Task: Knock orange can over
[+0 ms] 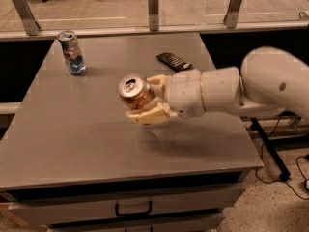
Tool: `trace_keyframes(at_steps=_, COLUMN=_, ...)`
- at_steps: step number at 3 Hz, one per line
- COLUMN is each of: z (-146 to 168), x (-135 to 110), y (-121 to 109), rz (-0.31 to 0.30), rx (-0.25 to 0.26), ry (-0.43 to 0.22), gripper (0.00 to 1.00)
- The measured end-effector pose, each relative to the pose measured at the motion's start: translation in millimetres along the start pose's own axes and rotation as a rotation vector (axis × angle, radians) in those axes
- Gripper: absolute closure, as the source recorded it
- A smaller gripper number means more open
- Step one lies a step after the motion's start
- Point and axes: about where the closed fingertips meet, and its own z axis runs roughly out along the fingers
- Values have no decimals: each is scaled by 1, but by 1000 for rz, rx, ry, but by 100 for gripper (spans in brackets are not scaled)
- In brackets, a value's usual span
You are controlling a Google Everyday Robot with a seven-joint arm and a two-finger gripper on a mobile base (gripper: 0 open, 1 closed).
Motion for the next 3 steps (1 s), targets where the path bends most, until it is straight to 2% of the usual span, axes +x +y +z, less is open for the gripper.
trace_keyframes(at_steps=1, z=-6, x=-27, y=-8, rz=-107, rx=-33, ry=209, gripper=100)
trace_keyframes(at_steps=2, z=0, x=-31, y=-5, rz=-143, rx=-99, ry=391, gripper=100)
trace_keyframes(at_steps=3, z=16, x=-16, y=-1, rz=-205, rx=-205, ry=553, gripper=100)
